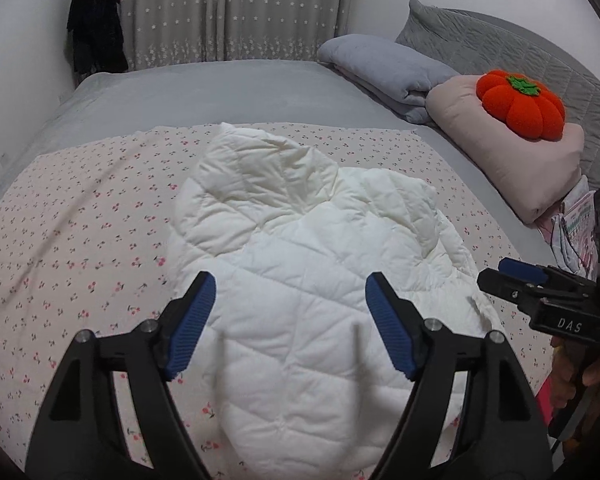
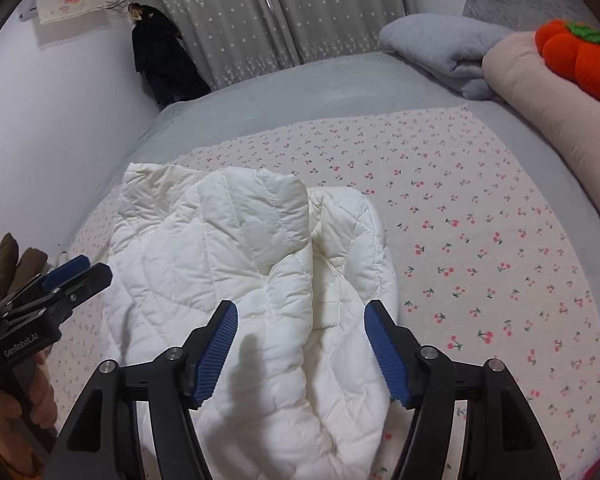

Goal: Fold large clothes

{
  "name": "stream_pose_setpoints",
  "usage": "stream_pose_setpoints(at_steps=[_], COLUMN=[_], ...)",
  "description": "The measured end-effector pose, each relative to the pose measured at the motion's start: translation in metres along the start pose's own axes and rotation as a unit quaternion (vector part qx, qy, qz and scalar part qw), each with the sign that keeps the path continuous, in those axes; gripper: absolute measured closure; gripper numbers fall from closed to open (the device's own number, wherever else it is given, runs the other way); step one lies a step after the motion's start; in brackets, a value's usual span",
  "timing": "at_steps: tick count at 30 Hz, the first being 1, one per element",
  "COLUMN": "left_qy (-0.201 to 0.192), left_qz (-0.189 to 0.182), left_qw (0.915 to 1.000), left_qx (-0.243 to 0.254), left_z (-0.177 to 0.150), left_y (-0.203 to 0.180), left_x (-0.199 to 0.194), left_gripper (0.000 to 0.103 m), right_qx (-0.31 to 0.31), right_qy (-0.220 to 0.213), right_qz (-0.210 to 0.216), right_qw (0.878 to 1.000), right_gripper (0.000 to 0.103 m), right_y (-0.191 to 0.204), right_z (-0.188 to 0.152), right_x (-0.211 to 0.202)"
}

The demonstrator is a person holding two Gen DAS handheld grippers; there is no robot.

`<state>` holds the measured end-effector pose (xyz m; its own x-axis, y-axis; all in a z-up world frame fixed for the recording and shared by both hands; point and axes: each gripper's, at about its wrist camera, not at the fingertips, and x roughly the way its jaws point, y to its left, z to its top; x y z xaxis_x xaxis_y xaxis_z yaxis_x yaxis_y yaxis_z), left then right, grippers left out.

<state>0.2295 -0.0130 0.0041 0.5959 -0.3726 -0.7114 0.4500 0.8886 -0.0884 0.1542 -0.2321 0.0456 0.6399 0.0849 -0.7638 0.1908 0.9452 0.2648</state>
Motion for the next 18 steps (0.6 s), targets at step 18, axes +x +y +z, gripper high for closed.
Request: stream_pose_setpoints(at_steps=[18], left_qy=[0.054], left_qz=[0.119], left_qw=[0.9885], left_qx=[-0.075], left_z=[-0.111], left_y=[-0.011], left_x=[-0.075], left_gripper=[0.001], right_qx=[-0.052], right_qy=[-0.002], right_qz=[-0.096], right_qw=[0.994], right_gripper=[0.015], right_y=[0.032], right_z=[-0.107], right_x=[-0.075])
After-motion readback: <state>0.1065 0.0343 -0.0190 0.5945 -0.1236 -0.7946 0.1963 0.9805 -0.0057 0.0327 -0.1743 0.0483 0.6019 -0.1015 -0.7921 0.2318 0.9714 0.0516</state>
